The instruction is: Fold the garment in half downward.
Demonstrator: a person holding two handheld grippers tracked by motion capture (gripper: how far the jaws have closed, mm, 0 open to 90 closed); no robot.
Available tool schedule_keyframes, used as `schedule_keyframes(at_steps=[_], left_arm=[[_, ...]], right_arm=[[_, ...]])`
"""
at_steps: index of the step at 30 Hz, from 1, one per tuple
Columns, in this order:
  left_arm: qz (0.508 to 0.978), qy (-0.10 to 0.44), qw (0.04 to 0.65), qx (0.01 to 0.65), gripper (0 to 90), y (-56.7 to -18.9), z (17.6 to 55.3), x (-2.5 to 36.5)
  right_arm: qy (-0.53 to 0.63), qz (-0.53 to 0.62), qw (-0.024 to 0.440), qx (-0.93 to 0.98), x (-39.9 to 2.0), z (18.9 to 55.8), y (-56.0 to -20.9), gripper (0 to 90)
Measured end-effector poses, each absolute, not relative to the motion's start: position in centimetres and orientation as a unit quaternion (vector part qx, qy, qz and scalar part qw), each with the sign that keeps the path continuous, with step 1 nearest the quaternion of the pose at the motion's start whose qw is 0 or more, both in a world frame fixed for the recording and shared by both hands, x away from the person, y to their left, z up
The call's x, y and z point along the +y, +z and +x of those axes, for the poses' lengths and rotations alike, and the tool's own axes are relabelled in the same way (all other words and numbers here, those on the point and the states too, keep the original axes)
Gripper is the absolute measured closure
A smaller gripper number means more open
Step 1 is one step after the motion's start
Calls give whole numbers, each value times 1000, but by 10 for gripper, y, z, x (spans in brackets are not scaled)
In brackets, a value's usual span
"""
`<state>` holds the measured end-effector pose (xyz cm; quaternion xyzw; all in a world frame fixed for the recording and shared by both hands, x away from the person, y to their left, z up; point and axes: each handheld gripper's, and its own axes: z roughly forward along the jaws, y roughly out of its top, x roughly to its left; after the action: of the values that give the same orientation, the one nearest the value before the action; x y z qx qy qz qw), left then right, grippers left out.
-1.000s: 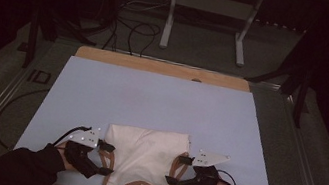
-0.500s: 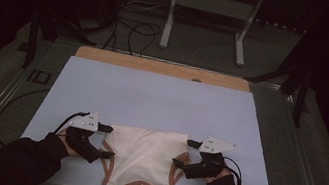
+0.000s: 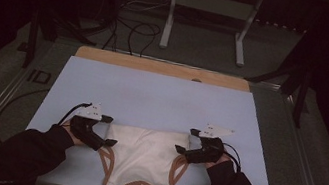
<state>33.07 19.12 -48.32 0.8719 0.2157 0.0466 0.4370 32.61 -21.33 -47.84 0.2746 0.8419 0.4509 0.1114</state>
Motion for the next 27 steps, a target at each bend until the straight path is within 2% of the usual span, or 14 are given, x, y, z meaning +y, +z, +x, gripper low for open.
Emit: schedule_keyframes(at_steps=[6,13,20,23,27], left_arm=[[875,48,425,226,153,-487,342,193],[884,49,397,244,161,-497,355,191],[892,42,376,246,265,-503,361,189],[897,44,360,251,353,-505,363,187],[900,44,350,256,397,-507,366,188]], right_arm=[[445,278,115,844,-211,341,-480,143],[422,292,98,852,-211,354,-492,138],[408,310,82,855,-213,359,-501,143],[406,316,76,854,-216,362,-505,186],[402,316,71,856,-217,363,-507,227]])
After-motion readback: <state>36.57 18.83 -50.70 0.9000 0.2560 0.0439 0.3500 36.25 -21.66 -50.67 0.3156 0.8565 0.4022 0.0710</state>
